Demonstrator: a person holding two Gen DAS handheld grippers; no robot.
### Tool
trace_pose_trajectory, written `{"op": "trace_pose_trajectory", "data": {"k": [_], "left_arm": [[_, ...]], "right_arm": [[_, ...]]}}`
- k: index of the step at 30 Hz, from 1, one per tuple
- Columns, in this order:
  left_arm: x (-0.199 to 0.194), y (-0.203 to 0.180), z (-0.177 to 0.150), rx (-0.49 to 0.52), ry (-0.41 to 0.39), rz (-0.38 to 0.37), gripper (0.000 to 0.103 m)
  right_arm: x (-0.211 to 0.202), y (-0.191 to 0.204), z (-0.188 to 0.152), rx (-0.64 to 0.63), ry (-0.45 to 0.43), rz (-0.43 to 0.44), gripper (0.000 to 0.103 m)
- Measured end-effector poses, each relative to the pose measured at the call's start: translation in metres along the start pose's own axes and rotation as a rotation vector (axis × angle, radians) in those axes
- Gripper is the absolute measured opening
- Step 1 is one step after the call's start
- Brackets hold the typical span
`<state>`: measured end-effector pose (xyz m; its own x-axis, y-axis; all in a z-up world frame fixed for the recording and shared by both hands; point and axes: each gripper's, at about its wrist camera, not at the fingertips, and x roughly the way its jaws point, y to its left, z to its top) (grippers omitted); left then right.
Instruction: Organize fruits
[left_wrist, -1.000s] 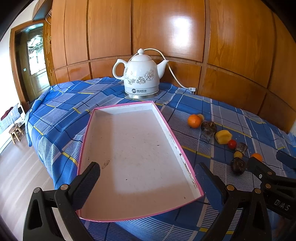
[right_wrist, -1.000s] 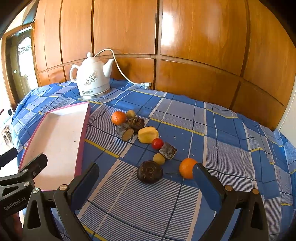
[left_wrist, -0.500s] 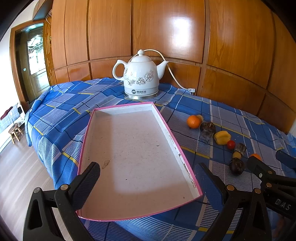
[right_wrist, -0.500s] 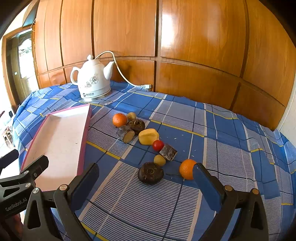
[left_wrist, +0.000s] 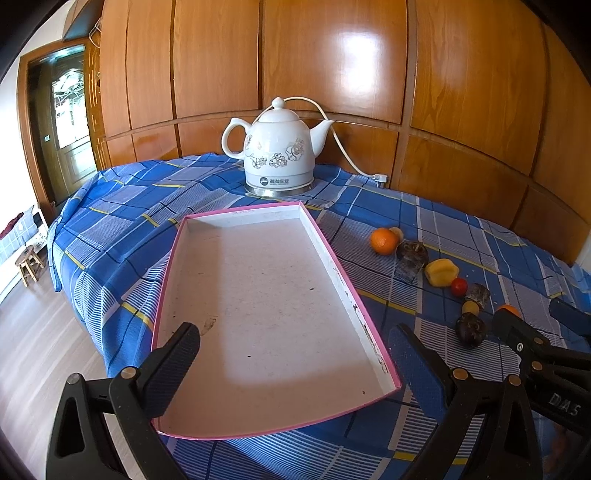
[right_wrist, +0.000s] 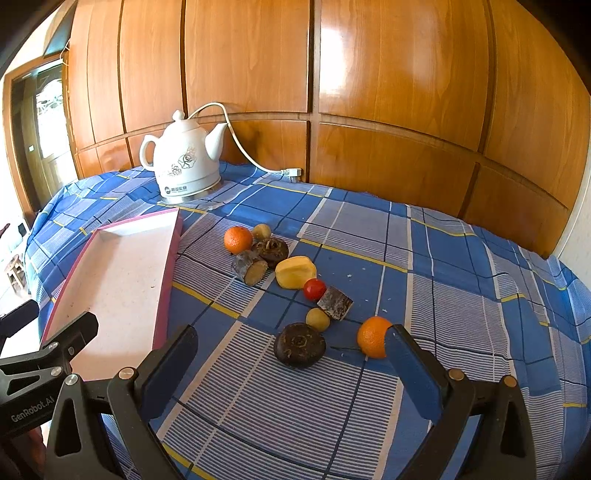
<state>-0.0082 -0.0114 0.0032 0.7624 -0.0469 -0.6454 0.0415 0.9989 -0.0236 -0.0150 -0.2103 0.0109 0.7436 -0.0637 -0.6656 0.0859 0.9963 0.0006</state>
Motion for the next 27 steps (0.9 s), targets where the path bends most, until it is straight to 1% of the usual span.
{"op": "trace_pose_trajectory", "data": {"k": [6, 9, 11, 17, 20, 22, 23, 24, 25, 26, 27], "left_arm": [[0.003, -0.006, 0.0, 0.018, 0.012, -0.018, 0.103], [0.004, -0.008, -0.001, 0.023, 0.022, -0.061, 0.103], [0.004, -0.009, -0.001, 0.021, 0.025, -0.106, 0.103], [0.008, -0.02, 0.002, 0.029, 0.084, -0.225, 0.103], [0.01, -0.028, 0.006, 0.056, 0.101, -0.25, 0.102], [0.012, -0.035, 0.009, 0.071, 0.115, -0.276, 0.096], [0.014, -0.04, 0.011, 0.082, 0.126, -0.291, 0.093], [0.016, -0.043, 0.012, 0.092, 0.139, -0.305, 0.089], [0.018, -0.048, 0.013, 0.104, 0.151, -0.32, 0.083], [0.021, -0.056, 0.014, 0.13, 0.168, -0.339, 0.08], [0.022, -0.062, 0.014, 0.153, 0.178, -0.349, 0.074]], "right_arm": [[0.002, -0.007, 0.003, -0.001, 0.008, 0.004, 0.103], [0.002, -0.014, 0.007, -0.008, 0.014, 0.015, 0.103], [0.002, -0.024, 0.012, -0.008, 0.021, 0.026, 0.103], [0.01, -0.071, 0.038, 0.01, 0.081, 0.069, 0.102], [0.019, -0.108, 0.05, 0.052, 0.113, 0.06, 0.102], [0.027, -0.136, 0.055, 0.09, 0.137, 0.05, 0.102], [0.032, -0.146, 0.056, 0.103, 0.148, 0.049, 0.101], [0.038, -0.158, 0.056, 0.12, 0.162, 0.046, 0.1], [0.043, -0.166, 0.055, 0.135, 0.176, 0.047, 0.096], [0.047, -0.172, 0.053, 0.148, 0.187, 0.054, 0.091], [0.052, -0.178, 0.051, 0.161, 0.2, 0.063, 0.089]]}}
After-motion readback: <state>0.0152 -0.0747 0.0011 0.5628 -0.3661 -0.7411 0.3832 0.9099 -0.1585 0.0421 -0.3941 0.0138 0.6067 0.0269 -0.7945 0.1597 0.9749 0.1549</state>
